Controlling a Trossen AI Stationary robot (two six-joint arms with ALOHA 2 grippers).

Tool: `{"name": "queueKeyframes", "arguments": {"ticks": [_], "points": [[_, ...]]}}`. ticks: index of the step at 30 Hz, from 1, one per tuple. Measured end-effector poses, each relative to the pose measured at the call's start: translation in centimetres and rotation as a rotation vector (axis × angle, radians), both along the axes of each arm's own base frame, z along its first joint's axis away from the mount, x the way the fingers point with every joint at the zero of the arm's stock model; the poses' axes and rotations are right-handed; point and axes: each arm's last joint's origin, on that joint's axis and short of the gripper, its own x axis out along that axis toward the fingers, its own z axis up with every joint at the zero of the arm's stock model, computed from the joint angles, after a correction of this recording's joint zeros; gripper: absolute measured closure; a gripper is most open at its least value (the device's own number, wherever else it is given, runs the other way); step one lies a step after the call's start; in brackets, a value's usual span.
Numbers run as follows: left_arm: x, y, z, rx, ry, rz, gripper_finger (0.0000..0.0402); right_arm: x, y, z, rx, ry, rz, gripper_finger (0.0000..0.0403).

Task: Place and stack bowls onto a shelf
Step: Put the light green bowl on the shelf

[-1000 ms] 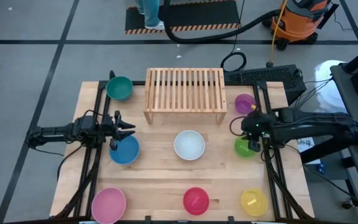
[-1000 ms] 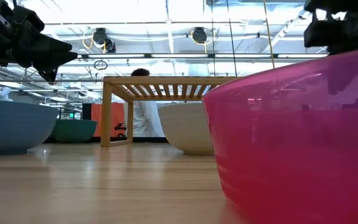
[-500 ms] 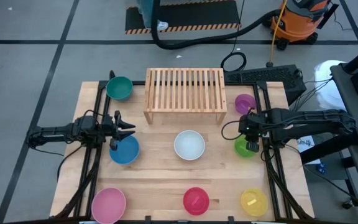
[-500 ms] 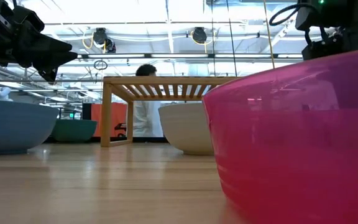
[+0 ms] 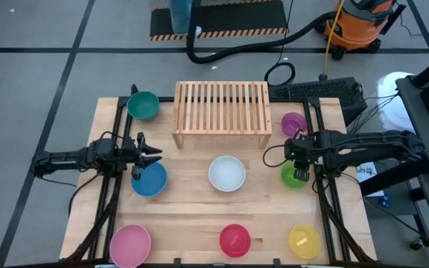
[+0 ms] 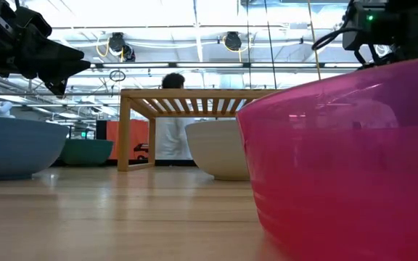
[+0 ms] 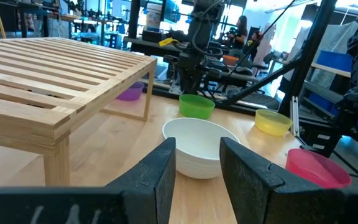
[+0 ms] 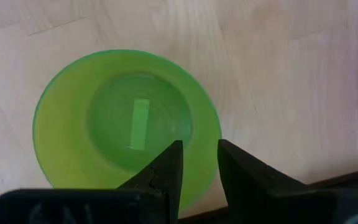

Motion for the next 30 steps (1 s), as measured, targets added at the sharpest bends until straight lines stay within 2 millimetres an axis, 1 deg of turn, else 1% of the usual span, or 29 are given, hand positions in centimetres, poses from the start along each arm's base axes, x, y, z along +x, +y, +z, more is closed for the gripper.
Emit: {"name": "queueKeyframes", "arguments": {"ticks": [11,19,23,26,30], "points": [[0.0,0.0,0.0,-0.001,0.0,0.0,0.027,-0.03,-0.01,-0.03,-0.002,0.003,-0.009,0.031],[0.0,0.0,0.0,0.0,0.0,0.0,0.027,-0.14,-0.3,-0.02,-0.047,0.014,-0.049,0.031],[0.0,0.0,0.0,0.0,0.0,0.0,0.027,-0.18,-0.5,-0.1,-0.041,0.014,-0.066,0.031],[0.0,0.0,0.0,0.0,0.0,0.0,0.027,-0.28,-0.54,-0.35,0.006,0.017,-0.063,0.031],[0.0,0.0,0.0,0.0,0.0,0.0,0.027,-0.27,-0.67,-0.36,0.005,0.014,-0.075,0.031]]}}
